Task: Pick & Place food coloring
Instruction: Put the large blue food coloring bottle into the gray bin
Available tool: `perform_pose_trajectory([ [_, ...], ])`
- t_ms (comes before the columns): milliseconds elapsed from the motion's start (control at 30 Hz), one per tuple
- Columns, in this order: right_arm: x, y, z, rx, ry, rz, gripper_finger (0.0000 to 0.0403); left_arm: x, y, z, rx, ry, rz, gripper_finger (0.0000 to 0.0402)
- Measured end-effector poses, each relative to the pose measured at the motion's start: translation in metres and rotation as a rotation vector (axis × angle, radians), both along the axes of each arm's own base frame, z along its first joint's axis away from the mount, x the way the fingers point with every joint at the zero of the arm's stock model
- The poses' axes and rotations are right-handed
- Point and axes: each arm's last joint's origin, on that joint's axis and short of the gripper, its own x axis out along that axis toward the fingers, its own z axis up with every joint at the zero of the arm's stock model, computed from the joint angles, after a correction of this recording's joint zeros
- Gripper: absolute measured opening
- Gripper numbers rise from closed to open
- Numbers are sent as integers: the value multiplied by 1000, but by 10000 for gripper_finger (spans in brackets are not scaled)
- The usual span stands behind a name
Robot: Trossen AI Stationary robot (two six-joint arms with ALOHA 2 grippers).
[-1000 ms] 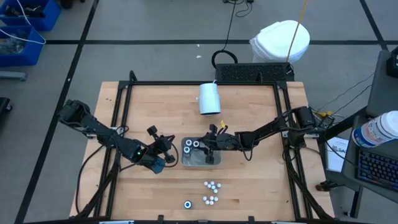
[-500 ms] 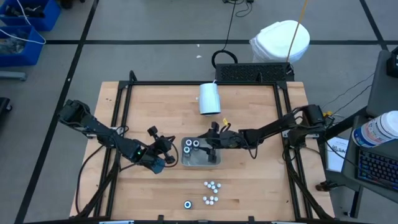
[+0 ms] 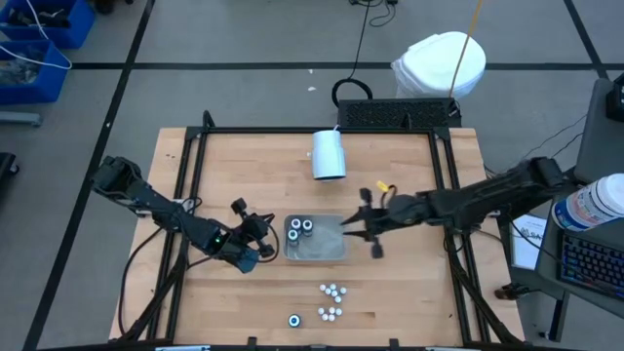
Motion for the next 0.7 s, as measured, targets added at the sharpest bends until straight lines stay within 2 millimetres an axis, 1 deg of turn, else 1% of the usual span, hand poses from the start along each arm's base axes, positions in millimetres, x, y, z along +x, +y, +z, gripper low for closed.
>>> perform_pose_trajectory([
  [100,-24,-6,-5,47,-66,-19,23,-1,-2,0,-1,-4,-6,24],
  [167,-39,-9,-17,55,-70,-20,6,-1,-3,0,-2,-7,-11,24],
  [267,-59,-13,-37,88,-46,-34,11,-2,-5,0,-9,-13,-16,24],
  [333,-71,-15,-46,104,-48,-57,9,-2,-6,0,-14,-19,-17,24],
  [433,-87,-19,-50,102,-102,-95,1,-3,-7,0,-15,-19,-20,24],
  [567,-100,-24,-49,120,-164,-134,1,-3,-7,0,-19,-24,-17,24],
  [700,-111,-23,-58,147,-218,-66,1,-2,-7,1,-21,-26,-17,24],
])
